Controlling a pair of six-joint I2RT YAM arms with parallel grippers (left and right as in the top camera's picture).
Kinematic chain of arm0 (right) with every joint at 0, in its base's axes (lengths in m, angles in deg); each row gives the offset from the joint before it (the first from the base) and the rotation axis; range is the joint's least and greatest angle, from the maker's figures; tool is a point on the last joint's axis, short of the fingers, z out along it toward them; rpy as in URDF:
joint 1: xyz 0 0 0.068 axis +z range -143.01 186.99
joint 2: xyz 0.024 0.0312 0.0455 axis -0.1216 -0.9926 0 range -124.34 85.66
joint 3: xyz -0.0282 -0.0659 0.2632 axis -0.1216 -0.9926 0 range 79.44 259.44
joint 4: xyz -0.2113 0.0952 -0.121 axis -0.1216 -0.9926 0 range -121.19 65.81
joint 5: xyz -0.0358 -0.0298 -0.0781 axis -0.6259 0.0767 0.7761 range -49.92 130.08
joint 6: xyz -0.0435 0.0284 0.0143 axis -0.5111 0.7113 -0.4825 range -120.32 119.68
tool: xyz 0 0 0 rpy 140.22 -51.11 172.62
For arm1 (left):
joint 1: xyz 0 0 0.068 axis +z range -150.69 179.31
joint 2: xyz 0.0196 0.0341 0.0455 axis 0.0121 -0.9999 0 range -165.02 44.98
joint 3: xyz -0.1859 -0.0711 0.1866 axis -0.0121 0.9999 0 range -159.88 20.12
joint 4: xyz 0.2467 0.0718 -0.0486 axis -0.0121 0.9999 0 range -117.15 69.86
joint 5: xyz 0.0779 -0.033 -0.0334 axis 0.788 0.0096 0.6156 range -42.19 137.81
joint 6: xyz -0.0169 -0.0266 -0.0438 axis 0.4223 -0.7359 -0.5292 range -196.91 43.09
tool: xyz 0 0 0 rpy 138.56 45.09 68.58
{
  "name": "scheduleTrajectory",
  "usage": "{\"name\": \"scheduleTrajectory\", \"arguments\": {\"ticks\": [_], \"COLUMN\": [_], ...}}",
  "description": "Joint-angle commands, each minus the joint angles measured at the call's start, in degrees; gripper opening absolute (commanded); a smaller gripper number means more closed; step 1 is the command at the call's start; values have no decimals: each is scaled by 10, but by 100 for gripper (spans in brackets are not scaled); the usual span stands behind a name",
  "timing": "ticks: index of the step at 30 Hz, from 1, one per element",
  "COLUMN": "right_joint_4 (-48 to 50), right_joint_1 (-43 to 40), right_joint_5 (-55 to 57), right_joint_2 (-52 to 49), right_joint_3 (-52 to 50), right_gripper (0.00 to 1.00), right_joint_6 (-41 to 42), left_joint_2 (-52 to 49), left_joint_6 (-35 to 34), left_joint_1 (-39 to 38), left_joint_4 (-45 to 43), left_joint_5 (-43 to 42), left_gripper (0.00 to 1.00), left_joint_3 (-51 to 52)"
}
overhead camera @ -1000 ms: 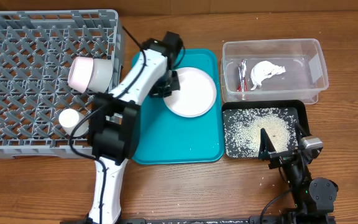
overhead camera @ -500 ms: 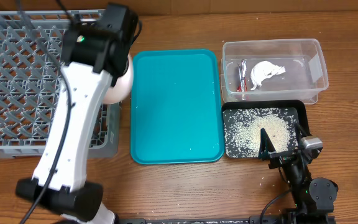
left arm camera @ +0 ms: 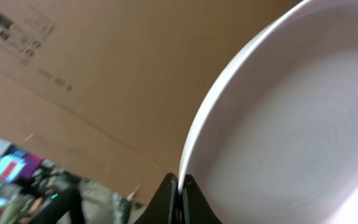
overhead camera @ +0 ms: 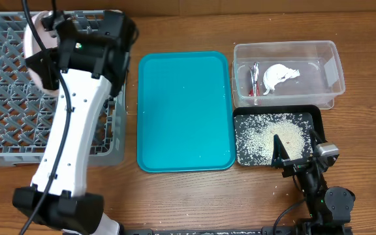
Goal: Sort waste into correct bins and load items into the dishwasher
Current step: 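Grip the white plate edge with the left gripper and lift it, then stand the white plate tilted in the rack's left side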
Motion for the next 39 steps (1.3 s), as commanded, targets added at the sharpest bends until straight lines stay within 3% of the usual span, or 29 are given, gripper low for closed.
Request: {"name": "scheduleTrajectory", "arguments": {"ticks": [1,5,10,14,18,23,35,39], "right_joint_4": [3,3,3,3,3,3,3,3], "right_joint_1": [-4,-4,-4,-4,-4,-4,-4,-4], "right_joint_5": [0,0,0,0,0,0,0,0], "right_joint_2": [6,6,6,6,6,6,6,6], "right_joint_3": [-6,-6,-6,-6,-6,-6,-6,-6], "right_gripper": [100,100,100,100,100,100,100,100], "right_joint_6": [-2,-2,-2,-2,-2,-2,-2,-2], "left_joint_2": [-12,-12,-13,-13,-13,-14,-14,-14], "left_joint_6": [-23,-17,74,226,423,536,544,560], "left_joint_1": [65,120,158,170,170,175,193,193], "left_joint_4": [-36,-113,-240,-403,-553,-644,-678,-705], "left_joint_5": [42,34,3,-36,-117,-154,-189,-136], "left_gripper": [4,4,4,4,4,4,4,4], "left_joint_3": [62,120,171,221,251,260,311,314]}}
